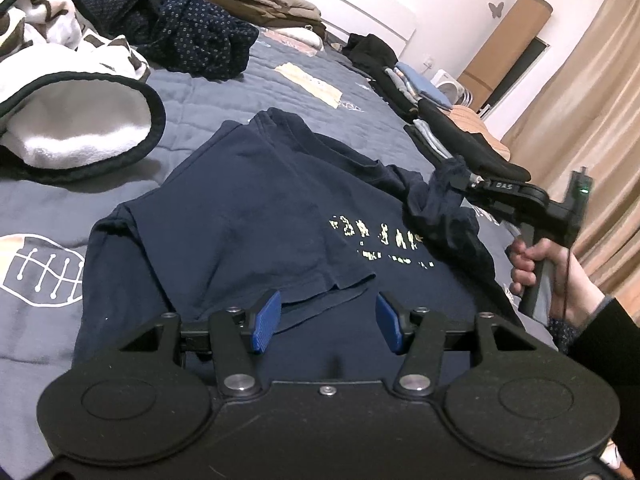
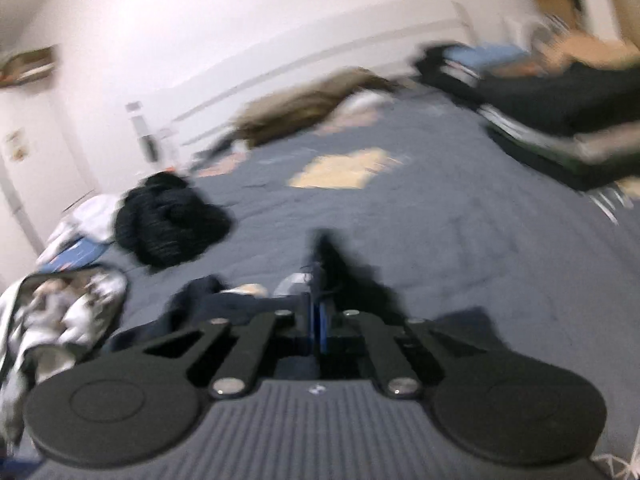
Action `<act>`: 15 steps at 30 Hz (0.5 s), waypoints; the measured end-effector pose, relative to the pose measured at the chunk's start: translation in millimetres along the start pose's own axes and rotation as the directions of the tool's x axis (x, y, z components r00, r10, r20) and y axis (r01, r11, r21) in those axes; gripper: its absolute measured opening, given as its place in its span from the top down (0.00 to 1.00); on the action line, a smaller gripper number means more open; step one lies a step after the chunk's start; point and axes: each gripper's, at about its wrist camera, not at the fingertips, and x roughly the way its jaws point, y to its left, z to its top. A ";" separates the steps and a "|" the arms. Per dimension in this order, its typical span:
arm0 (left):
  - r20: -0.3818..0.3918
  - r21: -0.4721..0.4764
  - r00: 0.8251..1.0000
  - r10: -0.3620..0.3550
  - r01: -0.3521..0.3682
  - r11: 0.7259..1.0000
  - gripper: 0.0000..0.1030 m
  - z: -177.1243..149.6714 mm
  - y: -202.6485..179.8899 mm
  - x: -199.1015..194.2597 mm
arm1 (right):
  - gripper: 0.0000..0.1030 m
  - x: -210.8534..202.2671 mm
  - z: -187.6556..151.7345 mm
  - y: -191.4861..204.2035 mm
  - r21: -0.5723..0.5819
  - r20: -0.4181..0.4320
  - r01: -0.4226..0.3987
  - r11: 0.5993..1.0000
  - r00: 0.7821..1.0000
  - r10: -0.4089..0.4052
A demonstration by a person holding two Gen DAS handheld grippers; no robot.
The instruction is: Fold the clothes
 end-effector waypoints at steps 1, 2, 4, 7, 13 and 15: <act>0.000 0.001 1.000 -0.001 0.001 1.000 0.49 0.0 -0.3 -0.1 | 0.97 -3.1 -2.0 11.7 -0.057 -0.009 -0.018 0.998 1.000 0.017; 0.000 0.003 1.000 -0.001 0.001 1.000 0.49 0.1 -0.6 -0.2 | 0.97 -6.3 -4.1 23.4 -0.113 -0.019 -0.036 0.993 0.999 0.034; 0.000 0.005 1.000 -0.003 0.003 1.000 0.49 0.3 -1.1 -0.4 | 0.97 -11.2 -14.4 45.3 -0.201 -0.072 -0.082 0.976 0.995 0.069; 0.001 0.008 1.000 -0.006 0.006 1.000 0.49 0.3 -2.1 -0.9 | 0.97 -17.6 -32.4 62.1 -0.258 -0.185 -0.157 0.953 0.976 0.111; -0.005 0.011 1.000 -0.007 0.007 1.000 0.49 0.1 -2.7 0.0 | 0.93 -37.1 -56.1 77.1 -0.334 -0.304 -0.157 0.929 0.951 0.052; -0.006 0.011 1.000 -0.008 0.008 1.000 0.49 0.2 -2.7 0.6 | 0.92 -54.0 -47.5 70.9 -0.273 -0.257 -0.150 0.950 0.963 0.078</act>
